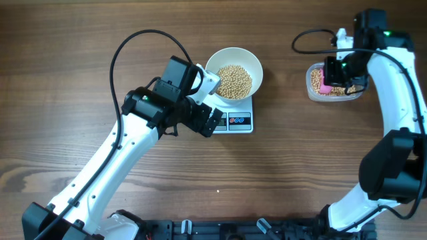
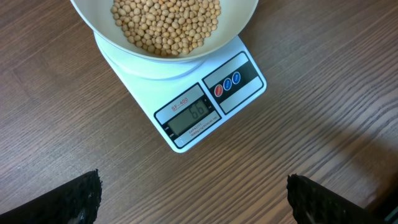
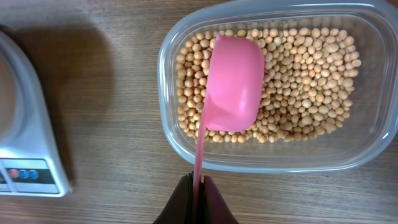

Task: Scoop item into bowl and weigh 150g on scale
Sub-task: 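Scoop soybeans from the tub with the pink scoop, right gripper, then carry the filled scoop over the white bowl and tip it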

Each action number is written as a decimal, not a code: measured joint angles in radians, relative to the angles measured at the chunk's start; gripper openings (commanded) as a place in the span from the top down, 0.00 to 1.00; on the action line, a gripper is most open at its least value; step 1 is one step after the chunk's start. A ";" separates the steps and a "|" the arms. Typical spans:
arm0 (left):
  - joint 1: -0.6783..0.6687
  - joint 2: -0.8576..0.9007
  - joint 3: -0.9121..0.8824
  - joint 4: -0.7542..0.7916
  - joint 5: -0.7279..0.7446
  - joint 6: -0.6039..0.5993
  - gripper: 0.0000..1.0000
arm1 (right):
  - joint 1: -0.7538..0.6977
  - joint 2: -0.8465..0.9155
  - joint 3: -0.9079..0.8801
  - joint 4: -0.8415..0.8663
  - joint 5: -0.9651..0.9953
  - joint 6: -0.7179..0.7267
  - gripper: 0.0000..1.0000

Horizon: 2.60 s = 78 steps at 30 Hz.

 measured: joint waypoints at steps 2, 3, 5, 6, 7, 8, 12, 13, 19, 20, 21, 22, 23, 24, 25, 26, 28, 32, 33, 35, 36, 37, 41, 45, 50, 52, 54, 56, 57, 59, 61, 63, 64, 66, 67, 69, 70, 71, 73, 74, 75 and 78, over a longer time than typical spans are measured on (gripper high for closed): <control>0.000 0.000 0.000 0.000 0.000 0.000 0.00 | -0.020 0.000 0.000 0.000 -0.023 -0.002 0.96; 0.000 0.000 0.000 0.000 0.000 0.000 0.00 | -0.032 0.000 0.000 0.000 -0.038 -0.005 0.96; 0.000 0.000 0.000 0.000 0.000 0.000 0.00 | -0.050 0.000 0.000 -0.001 -0.064 -0.011 0.96; 0.000 0.000 0.000 0.000 0.000 0.000 0.00 | -0.057 0.000 0.000 -0.002 -0.075 -0.014 0.96; 0.000 0.000 0.000 0.000 0.000 0.000 0.00 | -0.066 0.000 0.000 -0.005 -0.091 -0.019 0.96; 0.000 0.000 0.000 0.000 0.000 0.000 0.00 | -0.074 0.000 0.000 -0.008 -0.105 -0.026 0.96; 0.000 0.000 0.000 0.000 0.000 0.000 0.00 | -0.106 0.000 0.000 -0.019 -0.153 -0.041 0.96; 0.000 0.000 0.000 0.000 0.000 0.000 0.00 | -0.115 0.000 0.000 -0.022 -0.166 -0.046 0.96; 0.000 0.000 0.000 0.000 0.000 0.000 0.00 | -0.157 0.000 0.000 -0.043 -0.211 -0.069 0.96; 0.000 0.000 0.000 0.000 0.000 0.000 0.00 | -0.163 0.000 0.000 -0.045 -0.215 -0.071 0.96; 0.000 0.000 0.000 0.000 0.000 0.000 0.00 | -0.171 0.000 0.000 -0.050 -0.225 -0.079 0.96; 0.000 0.000 0.000 0.000 0.000 0.000 0.00 | -0.177 0.000 0.000 -0.054 -0.232 -0.085 0.96; 0.000 0.000 0.000 0.000 0.000 0.000 0.00 | -0.184 0.000 0.000 -0.059 -0.240 -0.091 0.96; 0.000 0.000 0.000 0.000 0.000 0.000 0.00 | -0.186 0.000 0.000 -0.060 -0.248 -0.096 0.96; 0.000 0.000 0.000 0.000 0.000 0.000 0.00 | -0.197 0.000 0.000 -0.064 -0.253 -0.100 0.96; 0.000 0.000 0.000 0.000 0.000 0.000 0.00 | -0.205 0.000 0.000 -0.066 -0.265 -0.108 0.96; 0.000 0.000 0.000 0.000 0.000 0.000 0.00 | -0.219 0.000 0.000 -0.069 -0.285 -0.120 0.96; 0.000 0.000 0.000 0.000 0.000 0.000 0.00 | -0.246 0.000 0.000 -0.076 -0.322 -0.141 0.96; 0.000 0.000 0.000 0.000 0.000 0.000 0.00 | -0.251 0.000 0.000 -0.076 -0.330 -0.145 0.96; 0.000 0.000 0.000 0.000 0.000 0.000 0.00 | -0.263 0.000 0.000 -0.077 -0.347 -0.156 0.96; 0.000 0.000 0.000 0.000 0.000 0.000 0.00 | -0.270 0.000 0.000 -0.079 -0.356 -0.161 0.96; 0.000 0.000 0.000 0.000 0.000 0.000 0.00 | -0.275 0.000 0.000 -0.079 -0.360 -0.164 0.96; 0.000 0.000 0.000 0.000 0.000 0.000 0.00 | -0.301 0.000 0.000 -0.078 -0.378 -0.171 0.96; 0.000 0.000 0.000 0.000 0.000 0.000 0.00 | -0.330 0.000 -0.010 -0.069 -0.397 -0.187 0.95; 0.000 0.000 0.000 0.000 0.000 0.000 0.00 | -0.373 0.000 -0.059 -0.037 -0.444 -0.207 0.96; 0.000 0.000 0.000 0.000 0.000 0.000 0.00 | -0.394 0.000 -0.076 -0.017 -0.473 -0.216 0.96; 0.000 0.000 0.000 0.000 0.000 0.000 0.00 | -0.418 0.000 -0.089 0.005 -0.509 -0.221 0.96; 0.000 0.000 0.000 0.000 0.000 0.000 0.00 | -0.439 0.000 -0.094 0.013 -0.542 -0.231 0.96; 0.000 0.000 0.000 0.000 0.000 0.000 0.00 | -0.448 0.000 -0.095 0.016 -0.558 -0.235 0.96; 0.000 0.000 0.000 0.000 0.000 0.000 0.00 | -0.468 0.000 -0.098 0.028 -0.599 -0.247 0.96; 0.000 0.000 0.000 0.000 0.000 0.000 0.00 | -0.480 0.000 -0.098 0.032 -0.637 -0.258 0.96; 0.000 0.000 0.000 0.000 0.000 0.000 0.00 | -0.492 0.000 -0.098 0.036 -0.697 -0.277 0.96; 0.000 0.000 0.000 0.000 0.000 0.000 0.00 | -0.496 0.000 -0.098 0.038 -0.719 -0.280 0.96; 0.000 0.000 0.000 0.000 0.000 0.000 0.00 | -0.500 0.000 -0.098 0.046 -0.777 -0.290 0.96; 0.000 0.000 0.000 0.000 0.000 0.000 0.00 | -0.501 0.000 -0.098 0.049 -0.804 -0.294 0.96; 0.000 0.000 0.000 0.000 0.000 0.000 0.00 | -0.500 0.000 -0.098 0.052 -0.879 -0.302 0.96; 0.000 0.000 0.000 0.000 0.000 0.000 0.00 | -0.499 0.000 -0.098 0.053 -0.905 -0.303 0.96; 0.000 0.000 0.000 0.000 0.000 0.000 0.00 | -0.495 0.000 -0.098 0.053 -0.934 -0.306 0.96; 0.000 0.000 0.000 0.000 0.000 0.000 0.00 | -0.481 0.000 -0.098 0.054 -0.975 -0.306 0.96; 0.000 0.000 0.000 0.000 0.000 0.000 0.00 | -0.470 0.000 -0.098 0.054 -0.988 -0.306 0.96; 0.000 0.000 0.000 0.000 0.000 0.000 0.00 | -0.451 0.000 -0.098 0.054 -1.001 -0.306 0.96; 0.000 0.000 0.000 0.000 0.000 0.000 0.00 | -0.377 0.000 -0.098 0.071 -1.024 -0.304 0.96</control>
